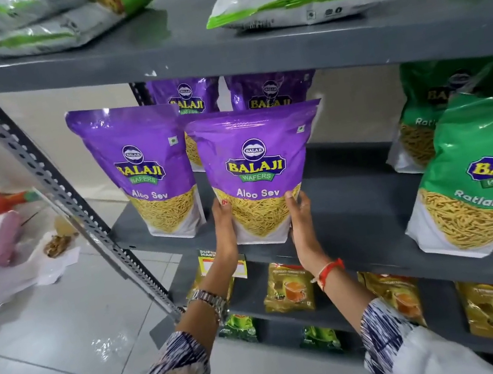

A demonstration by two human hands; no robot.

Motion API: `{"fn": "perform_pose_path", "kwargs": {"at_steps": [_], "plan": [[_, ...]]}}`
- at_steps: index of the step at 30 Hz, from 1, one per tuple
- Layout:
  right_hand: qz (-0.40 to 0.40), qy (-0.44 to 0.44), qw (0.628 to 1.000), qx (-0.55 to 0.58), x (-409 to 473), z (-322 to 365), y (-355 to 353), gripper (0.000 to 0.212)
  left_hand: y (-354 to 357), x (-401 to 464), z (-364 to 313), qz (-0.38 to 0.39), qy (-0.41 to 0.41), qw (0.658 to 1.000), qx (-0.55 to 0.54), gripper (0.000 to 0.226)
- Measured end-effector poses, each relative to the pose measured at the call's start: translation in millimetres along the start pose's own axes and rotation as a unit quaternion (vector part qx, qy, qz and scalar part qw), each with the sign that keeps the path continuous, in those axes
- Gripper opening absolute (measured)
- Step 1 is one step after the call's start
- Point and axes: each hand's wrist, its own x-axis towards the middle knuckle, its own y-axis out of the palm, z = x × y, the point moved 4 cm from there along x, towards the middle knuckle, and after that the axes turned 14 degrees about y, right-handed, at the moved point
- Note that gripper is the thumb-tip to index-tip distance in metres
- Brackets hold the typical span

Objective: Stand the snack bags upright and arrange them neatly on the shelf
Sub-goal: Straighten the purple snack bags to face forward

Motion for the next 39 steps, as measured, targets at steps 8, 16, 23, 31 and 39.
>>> {"fn": "perform_pose_path", "kwargs": {"at_steps": [8, 16, 23, 31, 39], "plan": [[-0.011, 0.0, 1.0, 0.003, 3, -1, -1, 0.042, 3, 10, 4, 0.005, -0.017, 1.0, -0.001, 0.071], [-0.156, -0.011, 0.988, -0.015, -31, -16, -15, 0.051, -16, -28, -8, -0.119, 0.047, 0.99, 0.066, 0.042], [-0.084, -0.028, 0.995, -0.046, -70, -54, 46, 0.012, -103, -32, -19, -0.305, 0.111, 0.94, 0.101, 0.022], [0.019, 0.011, 0.99, -0.14, -38, -54, 159, 0.067, -178, 46, -43, -0.185, 0.055, 0.979, 0.058, 0.045], [-0.096, -0.001, 0.994, -0.043, -3, -44, 199, 0.075, -176, 79, -49, -0.014, -0.111, 0.994, -0.005, 0.063]]}}
